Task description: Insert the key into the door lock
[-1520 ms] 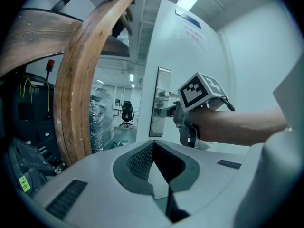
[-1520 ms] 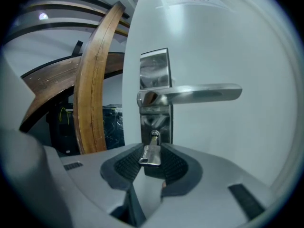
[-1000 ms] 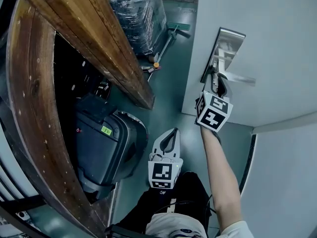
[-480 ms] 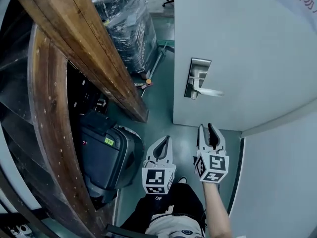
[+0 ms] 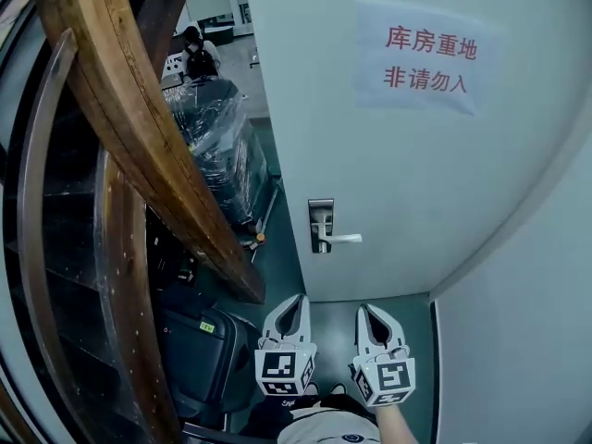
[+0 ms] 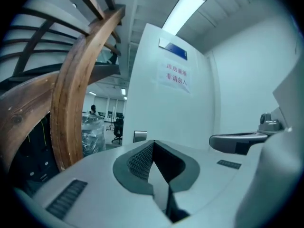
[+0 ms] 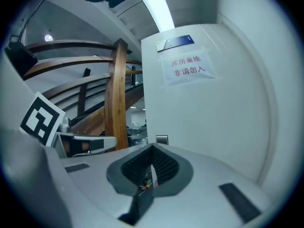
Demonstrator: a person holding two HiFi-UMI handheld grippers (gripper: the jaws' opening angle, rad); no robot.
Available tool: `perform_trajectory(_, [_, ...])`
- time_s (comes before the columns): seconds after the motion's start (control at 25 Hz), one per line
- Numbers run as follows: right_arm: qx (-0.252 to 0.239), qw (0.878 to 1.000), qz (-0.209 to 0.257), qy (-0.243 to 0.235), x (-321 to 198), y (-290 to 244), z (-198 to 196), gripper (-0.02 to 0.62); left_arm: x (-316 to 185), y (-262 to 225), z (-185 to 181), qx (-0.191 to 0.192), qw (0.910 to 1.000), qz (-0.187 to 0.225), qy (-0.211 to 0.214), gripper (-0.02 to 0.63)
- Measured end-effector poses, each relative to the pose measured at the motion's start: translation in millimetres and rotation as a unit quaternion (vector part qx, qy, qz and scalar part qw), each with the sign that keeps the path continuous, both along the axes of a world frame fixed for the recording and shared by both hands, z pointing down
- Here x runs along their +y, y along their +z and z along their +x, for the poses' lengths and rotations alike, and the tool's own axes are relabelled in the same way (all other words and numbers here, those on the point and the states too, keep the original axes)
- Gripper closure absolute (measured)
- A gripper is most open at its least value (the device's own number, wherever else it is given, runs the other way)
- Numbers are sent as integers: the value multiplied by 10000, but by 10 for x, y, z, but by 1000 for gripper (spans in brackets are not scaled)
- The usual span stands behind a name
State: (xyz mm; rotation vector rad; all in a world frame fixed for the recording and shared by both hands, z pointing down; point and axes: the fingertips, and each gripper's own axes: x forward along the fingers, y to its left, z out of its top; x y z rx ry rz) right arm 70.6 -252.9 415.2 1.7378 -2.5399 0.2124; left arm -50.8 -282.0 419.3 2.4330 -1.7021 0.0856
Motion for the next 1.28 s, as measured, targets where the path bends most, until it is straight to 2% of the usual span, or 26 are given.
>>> perform_trajectory(0.28, [-210,9993,298,54,-31,-276,91,589,3,-219,187,-21,9993,304,209,603])
perform_trajectory(0.48, [-148,9988,458,32,-87,-395,87,589,-53,-316,223,-38,9987,440,240,603])
perform_trajectory(1.28, [-252,9983,520,-82,-191,-444,141,591,-134,-379,339,-191,9978,548,326,603])
